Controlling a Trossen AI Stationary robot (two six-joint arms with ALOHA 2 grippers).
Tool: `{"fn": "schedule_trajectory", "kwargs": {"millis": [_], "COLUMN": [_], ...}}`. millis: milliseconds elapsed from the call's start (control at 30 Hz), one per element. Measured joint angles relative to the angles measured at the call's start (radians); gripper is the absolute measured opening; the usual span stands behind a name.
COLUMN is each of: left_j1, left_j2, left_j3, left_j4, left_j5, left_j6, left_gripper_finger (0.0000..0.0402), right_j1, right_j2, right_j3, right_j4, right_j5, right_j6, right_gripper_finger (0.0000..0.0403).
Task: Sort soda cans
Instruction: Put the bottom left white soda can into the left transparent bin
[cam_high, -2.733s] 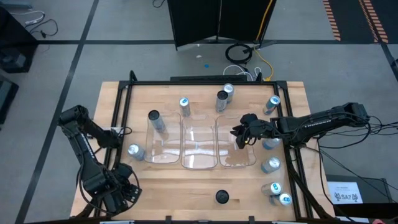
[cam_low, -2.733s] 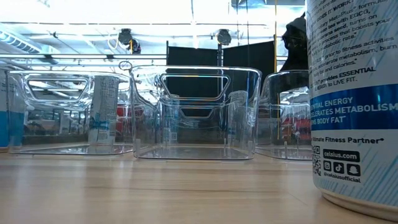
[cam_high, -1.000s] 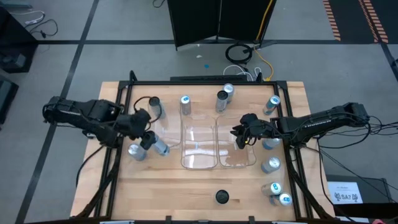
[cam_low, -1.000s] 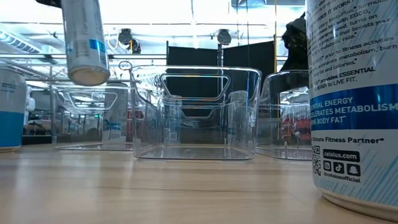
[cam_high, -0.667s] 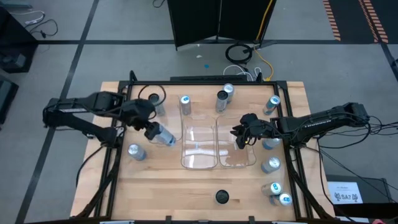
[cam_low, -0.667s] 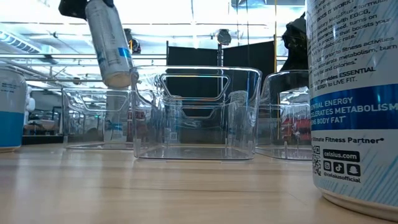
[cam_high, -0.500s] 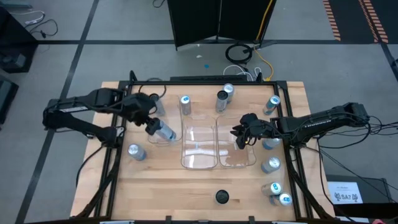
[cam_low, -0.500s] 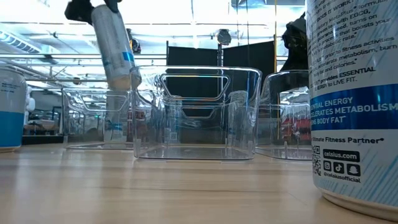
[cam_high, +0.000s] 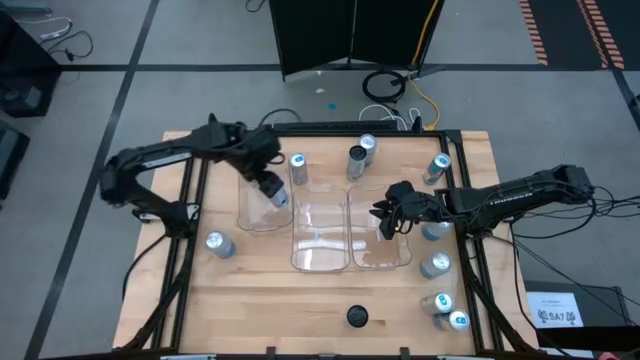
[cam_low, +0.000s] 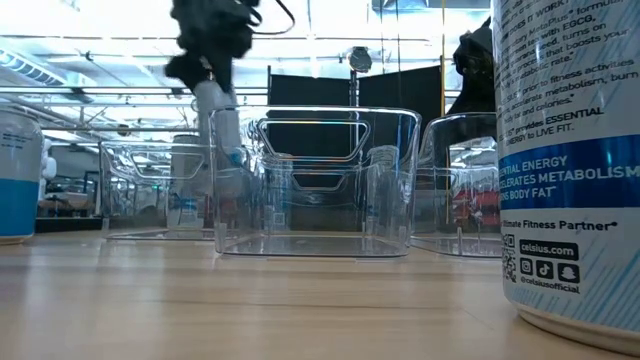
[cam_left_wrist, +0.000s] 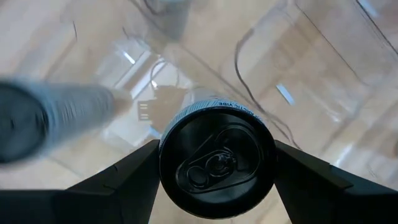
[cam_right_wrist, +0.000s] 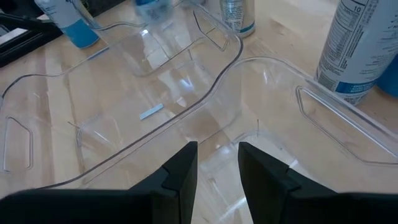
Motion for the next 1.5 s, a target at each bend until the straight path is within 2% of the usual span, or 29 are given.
{"fn": "schedule_trajectory", "kwargs": {"millis": [233, 367, 833, 1133, 1500], "left_j1": [0.082, 0.124, 0.191, 0.194, 0.193], "left_j2": [0.159, 0.202, 0.271, 0.326, 0.328], "left_j3": [0.143, 0.174, 0.17, 0.171, 0.171], "left_j4": [-0.06, -0.065, -0.012, -0.02, -0.017], "left_j5": [-0.062, -0.086, -0.124, -0.132, -0.145], "left_j6": [0.103, 0.13, 0.151, 0.119, 0.092], "left_gripper_finger": [0.0281, 0.0281, 0.0281, 0.0281, 0.0281], "right_j1": [0.0, 0.0, 0.0, 0.0, 0.003], "right_j2": [0.0, 0.0, 0.0, 0.0, 0.0], "right_j3": [0.0, 0.0, 0.0, 0.0, 0.0], "right_j4": [0.004, 0.003, 0.003, 0.002, 0.002], "right_j5": [0.0, 0.0, -0.002, -0.006, -0.01], "right_j6": [-0.002, -0.014, -0.026, -0.022, -0.022], "right_gripper_finger": [0.0107, 0.0107, 0.0107, 0.0107, 0.0107]}}
